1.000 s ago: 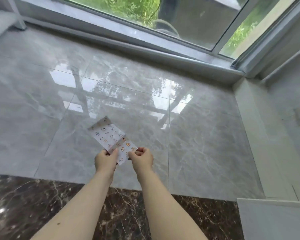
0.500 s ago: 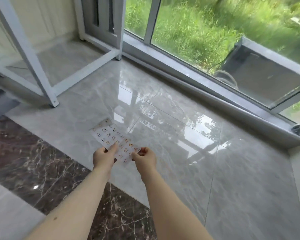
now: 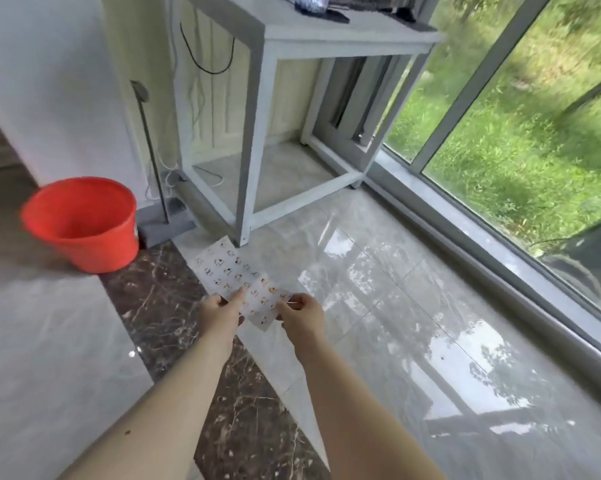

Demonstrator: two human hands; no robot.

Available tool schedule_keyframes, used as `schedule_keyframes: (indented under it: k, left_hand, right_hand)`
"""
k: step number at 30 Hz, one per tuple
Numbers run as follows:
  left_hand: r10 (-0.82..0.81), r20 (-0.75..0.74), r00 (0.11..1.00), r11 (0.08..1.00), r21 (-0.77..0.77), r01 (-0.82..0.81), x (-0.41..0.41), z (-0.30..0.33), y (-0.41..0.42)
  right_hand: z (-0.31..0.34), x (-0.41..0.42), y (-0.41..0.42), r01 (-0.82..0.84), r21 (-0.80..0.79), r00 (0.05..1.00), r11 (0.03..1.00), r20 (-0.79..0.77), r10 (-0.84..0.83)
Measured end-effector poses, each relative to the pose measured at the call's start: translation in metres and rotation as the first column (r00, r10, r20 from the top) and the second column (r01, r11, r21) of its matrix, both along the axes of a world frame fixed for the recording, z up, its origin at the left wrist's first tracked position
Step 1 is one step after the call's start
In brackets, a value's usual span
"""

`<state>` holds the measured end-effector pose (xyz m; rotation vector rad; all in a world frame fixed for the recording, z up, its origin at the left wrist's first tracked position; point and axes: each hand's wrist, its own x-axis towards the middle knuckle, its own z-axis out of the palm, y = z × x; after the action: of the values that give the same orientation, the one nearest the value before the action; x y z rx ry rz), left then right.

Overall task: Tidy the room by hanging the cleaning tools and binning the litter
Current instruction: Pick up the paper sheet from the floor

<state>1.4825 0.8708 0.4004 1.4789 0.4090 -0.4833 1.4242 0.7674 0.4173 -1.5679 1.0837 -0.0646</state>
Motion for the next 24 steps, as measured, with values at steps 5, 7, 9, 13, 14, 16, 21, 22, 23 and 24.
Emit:
schedule_keyframes:
  k: [5, 7, 9, 13, 14, 16, 21, 22, 23, 24]
  left_hand:
    - [0.135, -0.002, 0.991, 0.987, 0.085, -0.134, 0.051, 0.004, 0.061]
    - [0.195, -0.003, 0.981, 0.977, 0.083, -0.194, 0.076, 0.003, 0.086]
    - [0.244, -0.017, 0.97, 0.965, 0.105, -0.241, 0.103, 0.002, 0.111]
    - [0.337, -0.05, 0.94, 0.939, 0.089, -0.332, 0.156, 0.001, 0.159]
    - [0.355, -0.057, 0.933, 0.933, 0.086, -0.35, 0.165, 0.003, 0.168]
    - [0.403, -0.07, 0.912, 0.914, 0.073, -0.398, 0.188, 0.007, 0.189]
    - [0.523, -0.081, 0.849, 0.852, 0.032, -0.522, 0.244, 0.013, 0.248]
    - [0.549, -0.093, 0.831, 0.836, 0.029, -0.549, 0.254, 0.01, 0.261]
    - [0.569, -0.107, 0.815, 0.822, 0.037, -0.569, 0.26, 0.008, 0.272]
    - [0.586, -0.119, 0.801, 0.81, 0.05, -0.585, 0.267, 0.004, 0.283]
  right_hand:
    - [0.004, 0.071, 0.053, -0.161, -0.021, 0.987, 0.987, 0.002, 0.161]
    - [0.003, 0.104, 0.075, -0.229, -0.022, 0.973, 0.973, 0.002, 0.229]
    - [0.002, 0.141, 0.098, -0.294, -0.019, 0.956, 0.956, 0.0, 0.294]
    - [0.001, 0.212, 0.142, -0.418, -0.002, 0.908, 0.909, -0.017, 0.418]
    - [0.001, 0.225, 0.15, -0.445, -0.008, 0.895, 0.895, -0.027, 0.445]
    - [0.004, 0.256, 0.169, -0.505, -0.008, 0.863, 0.863, -0.03, 0.504]
    - [0.015, 0.328, 0.224, -0.624, 0.003, 0.781, 0.781, -0.013, 0.624]
    - [0.014, 0.34, 0.238, -0.645, 0.0, 0.764, 0.764, -0.015, 0.645]
    - [0.013, 0.349, 0.25, -0.662, 0.0, 0.75, 0.75, -0.018, 0.662]
    - [0.011, 0.358, 0.263, -0.675, 0.015, 0.738, 0.738, -0.009, 0.675]
